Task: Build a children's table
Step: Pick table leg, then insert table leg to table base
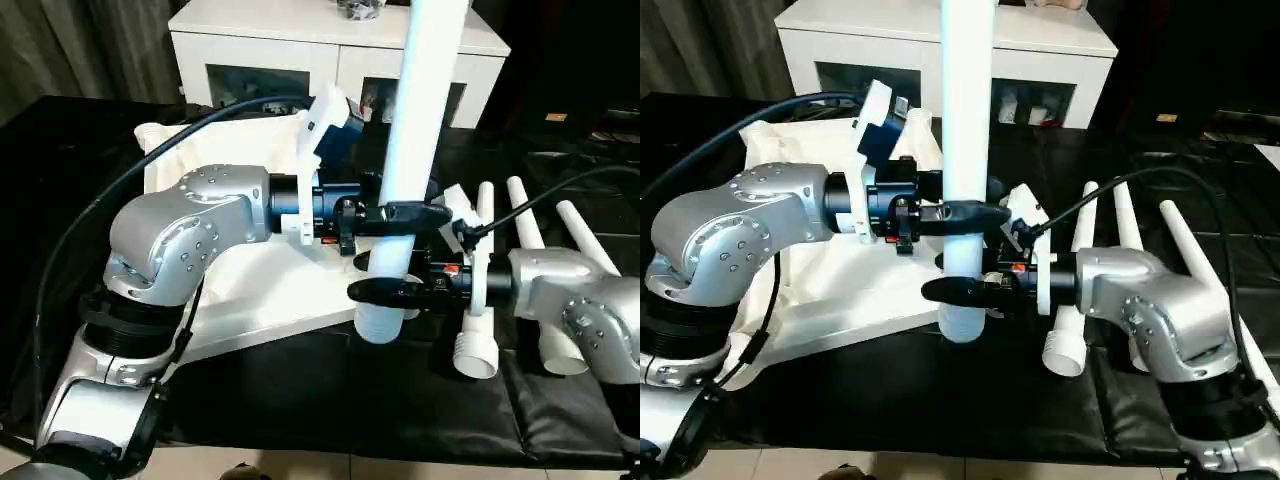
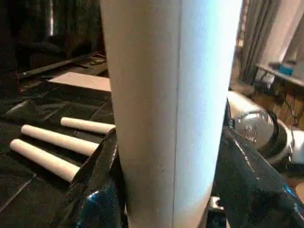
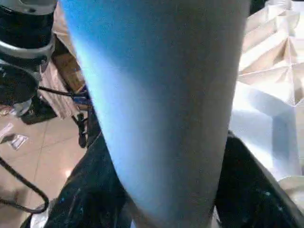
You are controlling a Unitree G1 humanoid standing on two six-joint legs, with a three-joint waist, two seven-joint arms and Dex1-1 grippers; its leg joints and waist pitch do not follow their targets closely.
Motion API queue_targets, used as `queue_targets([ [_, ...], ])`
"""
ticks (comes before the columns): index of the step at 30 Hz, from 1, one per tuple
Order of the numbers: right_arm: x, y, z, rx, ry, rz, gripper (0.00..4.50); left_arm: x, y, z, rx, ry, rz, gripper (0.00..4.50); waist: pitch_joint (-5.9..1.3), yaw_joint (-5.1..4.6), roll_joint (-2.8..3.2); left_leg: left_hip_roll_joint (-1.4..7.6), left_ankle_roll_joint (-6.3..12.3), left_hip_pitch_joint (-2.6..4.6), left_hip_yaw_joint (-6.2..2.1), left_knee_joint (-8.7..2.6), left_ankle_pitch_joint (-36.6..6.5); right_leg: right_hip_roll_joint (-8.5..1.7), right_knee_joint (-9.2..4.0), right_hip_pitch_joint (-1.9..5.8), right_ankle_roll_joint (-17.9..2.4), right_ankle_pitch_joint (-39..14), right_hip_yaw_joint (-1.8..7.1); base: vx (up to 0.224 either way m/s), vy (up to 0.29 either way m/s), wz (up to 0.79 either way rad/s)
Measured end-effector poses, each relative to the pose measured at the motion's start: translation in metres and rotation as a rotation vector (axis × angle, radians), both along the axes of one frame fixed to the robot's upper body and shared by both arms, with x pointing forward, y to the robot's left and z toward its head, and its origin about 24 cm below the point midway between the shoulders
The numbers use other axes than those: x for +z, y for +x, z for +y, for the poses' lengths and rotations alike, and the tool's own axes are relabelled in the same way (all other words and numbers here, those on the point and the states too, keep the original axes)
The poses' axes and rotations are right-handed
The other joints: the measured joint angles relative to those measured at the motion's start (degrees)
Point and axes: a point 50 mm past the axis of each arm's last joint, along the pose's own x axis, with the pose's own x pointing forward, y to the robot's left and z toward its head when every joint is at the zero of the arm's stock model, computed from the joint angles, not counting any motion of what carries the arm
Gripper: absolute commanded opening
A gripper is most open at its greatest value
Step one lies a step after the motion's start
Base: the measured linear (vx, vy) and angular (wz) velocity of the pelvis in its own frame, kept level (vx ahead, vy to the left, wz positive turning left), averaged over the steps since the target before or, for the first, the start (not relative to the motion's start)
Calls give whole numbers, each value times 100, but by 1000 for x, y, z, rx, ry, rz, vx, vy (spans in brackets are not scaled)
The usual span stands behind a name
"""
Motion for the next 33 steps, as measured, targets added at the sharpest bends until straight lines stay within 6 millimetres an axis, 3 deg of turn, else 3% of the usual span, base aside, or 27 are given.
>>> queue_targets([
  [7, -1, 3, -3, -79, 18, -7, 186, 12, 9, 12, 72, -111, 37, 352, -1, 2, 1, 0, -2, 0, 0, 0, 1, 0, 1, 0, -3, 2, 1, 0, 0, 0],
  [9, 1, 9, -9, -162, 21, -37, 186, 13, 18, 21, 165, -145, 43, 378, -2, 3, 3, 0, -3, 1, 0, 1, 3, 0, 1, 0, -5, 4, 0, 0, 0, 0],
  [14, -4, 29, -40, -460, -43, -101, 186, 9, 43, 54, 465, -96, -98, 391, -3, -6, 6, 0, 0, -1, 0, 1, 10, 0, -5, 1, 5, 15, 1, 0, 0, 0],
  [16, -7, 34, -47, -560, -75, -134, 186, 0, 45, 62, 533, -15, -197, 391, -8, -7, 13, 0, 0, 0, 0, 0, 9, 0, -11, 2, 6, 15, 0, 0, 0, 0],
  [19, -9, 42, -56, -699, -86, -204, 186, -46, 43, 55, 516, 211, -266, 391, -9, 4, 17, 0, 0, -8, 0, -1, 9, 0, -11, -3, 8, 16, -2, 0, 0, 0],
  [21, -10, 43, -58, -741, -94, -254, 186, -82, 33, 44, 410, 373, -272, 391, -8, 11, 19, 0, 1, -11, 0, -1, 8, 0, -13, -4, 9, 15, -1, 0, 0, 0],
  [23, -14, 43, -59, -766, -97, -244, 186, -103, 27, 37, 339, 441, -256, 391, -8, -1, 18, 0, 0, -12, 0, 0, 8, 0, -12, -7, 10, 17, 0, 0, 0, 0],
  [28, -18, 42, -62, -809, -54, -200, 186, -118, 19, 23, 212, 483, -250, 391, -13, -20, 48, 0, -4, 2, 0, -1, 11, 0, -8, -2, 12, 25, 3, 0, 0, 0],
  [30, -20, 38, -61, -783, -45, -184, 186, -126, 17, 23, 185, 515, -233, 356, -19, -28, 66, 0, -4, 3, 0, -1, 11, 0, -7, -1, 13, 28, 4, 0, 0, 0],
  [33, -25, 32, -58, -738, -39, -169, 186, -133, 17, 25, 170, 545, -203, 351, -23, -44, 91, 0, -4, 3, 0, -1, 11, 0, -7, -2, 13, 28, 4, 0, 0, 0],
])
